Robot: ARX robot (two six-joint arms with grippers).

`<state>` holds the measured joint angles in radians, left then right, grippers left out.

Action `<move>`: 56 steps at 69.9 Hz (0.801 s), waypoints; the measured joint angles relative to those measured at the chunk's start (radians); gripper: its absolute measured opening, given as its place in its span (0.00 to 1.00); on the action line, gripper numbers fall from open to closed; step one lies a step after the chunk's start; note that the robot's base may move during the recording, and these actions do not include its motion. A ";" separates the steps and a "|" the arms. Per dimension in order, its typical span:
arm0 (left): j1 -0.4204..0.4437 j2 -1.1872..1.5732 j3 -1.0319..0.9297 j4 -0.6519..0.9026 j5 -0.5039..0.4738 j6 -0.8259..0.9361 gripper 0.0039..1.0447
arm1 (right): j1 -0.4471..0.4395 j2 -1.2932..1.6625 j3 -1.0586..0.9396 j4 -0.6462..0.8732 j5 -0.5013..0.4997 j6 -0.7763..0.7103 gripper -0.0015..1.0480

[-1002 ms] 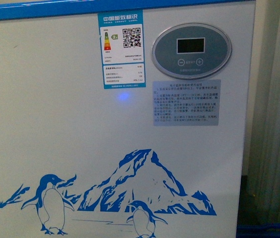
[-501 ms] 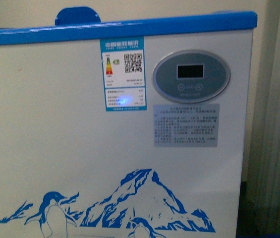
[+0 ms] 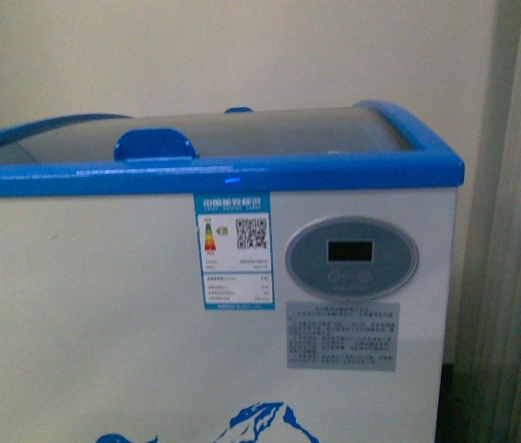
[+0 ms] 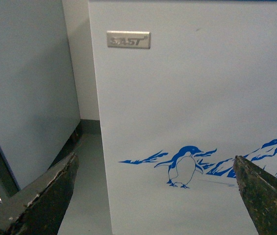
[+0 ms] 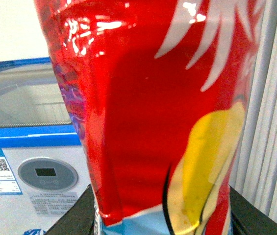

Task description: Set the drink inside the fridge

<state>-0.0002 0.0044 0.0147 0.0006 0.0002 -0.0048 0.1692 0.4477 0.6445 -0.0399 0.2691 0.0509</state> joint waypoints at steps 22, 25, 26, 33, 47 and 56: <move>0.000 0.000 0.000 0.000 0.000 0.000 0.92 | 0.000 -0.003 0.000 0.000 0.000 0.000 0.38; 0.000 0.000 0.000 0.000 0.000 0.000 0.92 | 0.000 -0.003 0.000 0.000 0.000 0.000 0.38; 0.000 0.000 0.000 0.000 -0.001 0.000 0.92 | 0.000 -0.003 0.000 0.001 0.000 0.000 0.38; 0.000 0.000 0.000 0.000 0.000 0.000 0.92 | 0.000 -0.003 0.000 0.001 0.000 0.000 0.38; -0.019 0.417 0.116 -0.013 -0.024 -0.214 0.92 | 0.000 -0.003 0.000 0.001 -0.002 0.000 0.38; -0.020 0.841 0.260 0.372 0.056 -0.142 0.92 | 0.001 -0.003 0.000 0.001 -0.002 0.000 0.38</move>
<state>-0.0204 0.8452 0.2749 0.3729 0.0563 -0.1471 0.1699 0.4446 0.6449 -0.0387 0.2668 0.0509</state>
